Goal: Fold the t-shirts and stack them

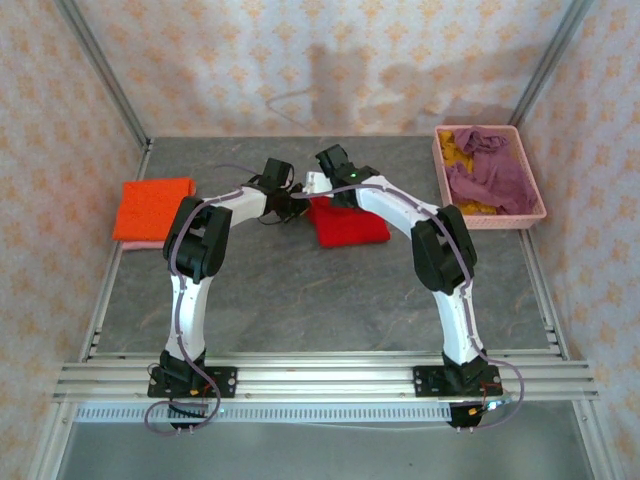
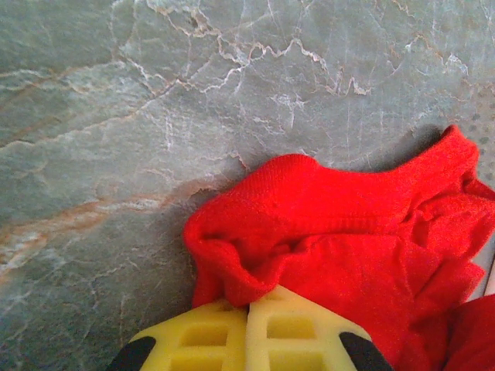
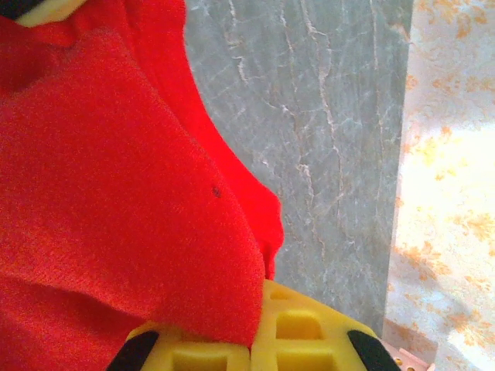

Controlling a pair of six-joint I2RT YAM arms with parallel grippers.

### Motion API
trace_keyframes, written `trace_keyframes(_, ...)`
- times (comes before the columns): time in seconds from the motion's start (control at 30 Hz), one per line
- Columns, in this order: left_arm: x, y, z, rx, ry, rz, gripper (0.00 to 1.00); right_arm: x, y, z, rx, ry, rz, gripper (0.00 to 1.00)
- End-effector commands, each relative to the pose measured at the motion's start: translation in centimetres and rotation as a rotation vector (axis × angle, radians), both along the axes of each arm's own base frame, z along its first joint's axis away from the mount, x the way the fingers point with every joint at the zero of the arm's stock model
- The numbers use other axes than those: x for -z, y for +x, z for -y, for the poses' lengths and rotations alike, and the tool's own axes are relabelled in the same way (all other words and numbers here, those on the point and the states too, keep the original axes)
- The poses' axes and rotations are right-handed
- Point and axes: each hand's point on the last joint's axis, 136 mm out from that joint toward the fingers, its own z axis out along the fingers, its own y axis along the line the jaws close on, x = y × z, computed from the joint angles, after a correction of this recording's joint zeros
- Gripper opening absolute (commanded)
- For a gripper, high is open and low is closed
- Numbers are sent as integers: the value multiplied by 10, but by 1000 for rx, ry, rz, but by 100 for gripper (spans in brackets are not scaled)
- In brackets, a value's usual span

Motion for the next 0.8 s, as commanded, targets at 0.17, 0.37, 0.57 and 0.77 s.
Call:
trace_keyframes(0.17,41,-21,-17,-9,79,-128,0,5,22,-15,-3,80,68,0)
trace_keyframes(0.37,41,-22,-19,-12,81,-131,0,18,24,-21,-10,104,46,5)
trace_keyframes(0.57,38,-23,-20,-21,78,-129,0,8,22,-22,6,148,67,51)
trace_keyframes(0.77,31,-22,-19,-48,38,-119,0,-31,15,-18,35,250,157,70)
